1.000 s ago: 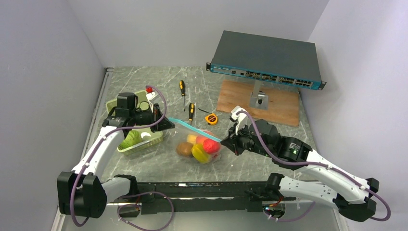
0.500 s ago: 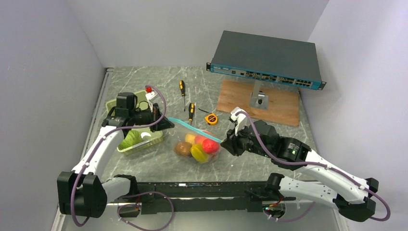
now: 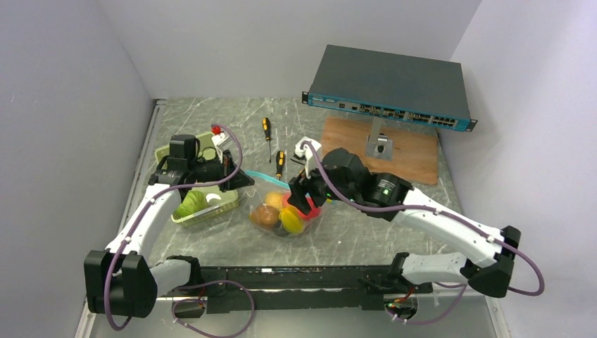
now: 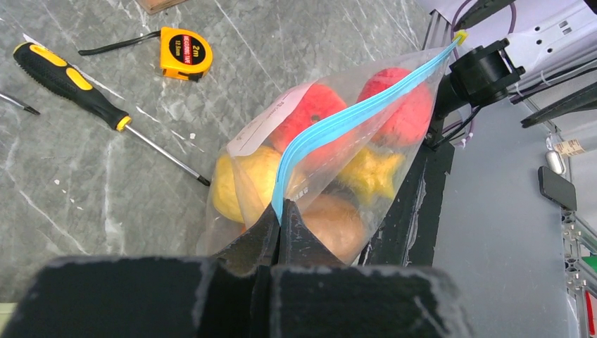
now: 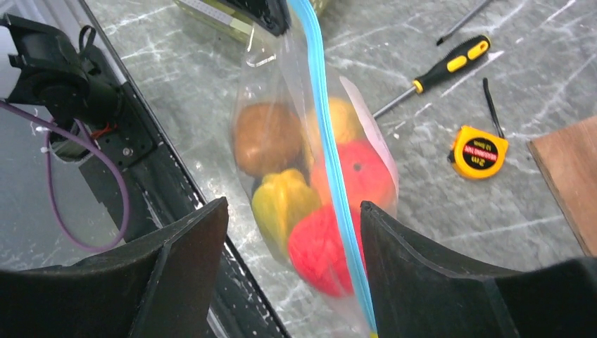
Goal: Place the food in the zip-top bag and seal the zipper
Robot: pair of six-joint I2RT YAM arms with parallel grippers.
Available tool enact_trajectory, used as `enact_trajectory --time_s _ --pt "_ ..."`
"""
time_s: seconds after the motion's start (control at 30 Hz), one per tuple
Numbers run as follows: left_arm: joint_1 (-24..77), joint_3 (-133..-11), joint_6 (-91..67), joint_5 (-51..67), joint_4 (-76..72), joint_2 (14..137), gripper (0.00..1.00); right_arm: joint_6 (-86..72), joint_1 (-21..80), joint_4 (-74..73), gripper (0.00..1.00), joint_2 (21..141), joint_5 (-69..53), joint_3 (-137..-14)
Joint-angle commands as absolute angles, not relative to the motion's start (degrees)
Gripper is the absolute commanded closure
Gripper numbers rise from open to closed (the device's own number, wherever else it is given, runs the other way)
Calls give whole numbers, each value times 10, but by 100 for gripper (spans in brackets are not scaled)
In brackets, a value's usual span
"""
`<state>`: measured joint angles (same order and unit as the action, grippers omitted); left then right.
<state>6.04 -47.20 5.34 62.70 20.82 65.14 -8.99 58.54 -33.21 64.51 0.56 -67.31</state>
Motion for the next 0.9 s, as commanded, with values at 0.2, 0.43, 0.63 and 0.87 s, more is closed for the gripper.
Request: enact_trajectory --time_s 0.2,0.43,0.63,0.87 --pt "79 -485 79 652 195 639 100 -66 540 -270 31 760 -94 -752" --pt "87 -485 82 675 193 634 100 -84 516 -247 44 790 -155 -745" --pt "93 -484 83 684 191 625 100 -110 501 -227 77 785 -164 -712" --pt "96 -484 78 691 185 621 100 -128 498 -208 72 759 -150 -669"
